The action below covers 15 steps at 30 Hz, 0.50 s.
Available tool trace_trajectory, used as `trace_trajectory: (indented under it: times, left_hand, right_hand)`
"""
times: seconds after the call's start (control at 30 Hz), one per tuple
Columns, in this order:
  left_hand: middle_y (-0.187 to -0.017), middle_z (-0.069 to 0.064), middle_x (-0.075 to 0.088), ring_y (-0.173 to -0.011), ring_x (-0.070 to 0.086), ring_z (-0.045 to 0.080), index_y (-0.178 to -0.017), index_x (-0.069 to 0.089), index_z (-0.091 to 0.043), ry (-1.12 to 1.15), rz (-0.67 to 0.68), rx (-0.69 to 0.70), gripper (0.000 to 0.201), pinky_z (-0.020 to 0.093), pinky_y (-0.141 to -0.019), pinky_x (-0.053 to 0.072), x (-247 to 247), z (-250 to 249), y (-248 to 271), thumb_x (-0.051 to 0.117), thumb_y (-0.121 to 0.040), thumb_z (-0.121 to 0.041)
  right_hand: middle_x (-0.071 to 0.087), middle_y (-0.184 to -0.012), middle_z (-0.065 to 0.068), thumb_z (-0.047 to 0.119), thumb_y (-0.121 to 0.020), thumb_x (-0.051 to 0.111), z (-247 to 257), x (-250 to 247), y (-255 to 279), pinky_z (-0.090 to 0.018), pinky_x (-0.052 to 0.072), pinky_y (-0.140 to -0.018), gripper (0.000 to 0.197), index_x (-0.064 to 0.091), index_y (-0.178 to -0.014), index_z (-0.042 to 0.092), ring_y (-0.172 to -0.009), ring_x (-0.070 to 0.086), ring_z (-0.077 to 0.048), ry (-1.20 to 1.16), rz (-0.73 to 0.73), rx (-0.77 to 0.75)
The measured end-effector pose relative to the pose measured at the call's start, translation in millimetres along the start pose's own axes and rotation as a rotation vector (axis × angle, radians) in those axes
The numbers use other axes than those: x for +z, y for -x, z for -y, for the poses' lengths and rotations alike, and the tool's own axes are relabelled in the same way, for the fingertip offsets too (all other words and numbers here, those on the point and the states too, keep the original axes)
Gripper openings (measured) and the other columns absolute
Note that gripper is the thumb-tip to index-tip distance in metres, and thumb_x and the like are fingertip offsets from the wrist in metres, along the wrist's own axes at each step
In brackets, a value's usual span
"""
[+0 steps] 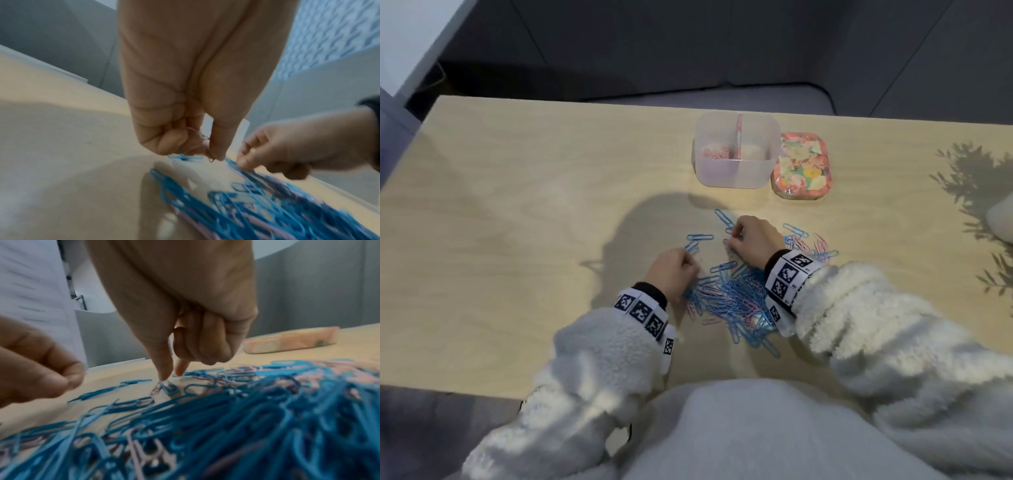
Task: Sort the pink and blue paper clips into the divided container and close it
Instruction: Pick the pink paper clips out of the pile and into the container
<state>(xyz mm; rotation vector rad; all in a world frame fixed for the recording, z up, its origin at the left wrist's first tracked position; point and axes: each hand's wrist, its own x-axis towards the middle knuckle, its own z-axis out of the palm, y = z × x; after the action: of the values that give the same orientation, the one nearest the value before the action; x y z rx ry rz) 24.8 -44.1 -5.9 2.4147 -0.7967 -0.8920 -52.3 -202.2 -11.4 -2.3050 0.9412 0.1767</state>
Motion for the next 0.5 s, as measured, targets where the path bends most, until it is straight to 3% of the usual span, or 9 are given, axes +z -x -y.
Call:
trace_trajectory:
  times: [0.1,0.2,0.27,0.4,0.5]
  left_hand:
    - [-0.073,0.001,0.058,-0.073,0.056,0.020,-0.074,0.055,-0.015,0.298,-0.006,-0.020,0.016,0.030,-0.070,0.045,-14,19,-1,0.058,-0.090,-0.015]
    - [-0.070,-0.001,0.058,-0.064,0.053,0.011,-0.075,0.056,-0.017,0.461,0.032,-0.053,0.017,0.011,-0.053,0.046,-25,34,4,0.057,-0.090,-0.010]
    - [-0.067,0.001,0.054,-0.059,0.047,0.009,-0.079,0.057,-0.016,0.507,0.052,-0.095,0.016,0.005,-0.044,0.039,-29,40,5,0.054,-0.090,-0.005]
    - [-0.063,0.005,0.047,-0.045,0.042,0.007,-0.071,0.051,-0.014,0.649,0.089,-0.205,0.025,0.013,-0.041,0.034,-31,38,9,0.043,-0.091,-0.002]
    - [-0.061,0.004,0.043,-0.050,0.038,0.012,-0.065,0.046,-0.014,0.576,0.153,-0.141,0.031,0.021,-0.048,0.029,-29,35,15,0.045,-0.096,-0.017]
  right_hand:
    - [0.069,-0.094,-0.013,0.017,-0.085,0.059,-9,-5,-3,-0.033,0.047,-0.077,0.007,0.062,-0.081,0.012,-0.092,0.062,-0.031,0.012,0.009,0.037]
    - [0.068,-0.093,-0.015,0.013,-0.085,0.054,-15,-12,-2,-0.034,0.047,-0.074,0.008,0.058,-0.079,0.015,-0.089,0.062,-0.033,-0.021,-0.074,0.060]
    - [0.067,-0.090,-0.015,0.016,-0.085,0.052,-13,-12,1,-0.032,0.042,-0.068,0.009,0.057,-0.078,0.016,-0.086,0.060,-0.034,-0.022,-0.093,0.013]
    - [0.066,-0.080,-0.007,0.030,-0.081,0.062,2,3,8,-0.031,0.043,-0.068,0.019,0.062,-0.073,0.013,-0.080,0.060,-0.028,0.049,0.055,-0.034]
    - [0.070,-0.079,-0.007,0.019,-0.080,0.065,6,9,2,-0.033,0.049,-0.072,0.025,0.059,-0.057,0.017,-0.078,0.063,-0.024,-0.006,0.132,-0.042]
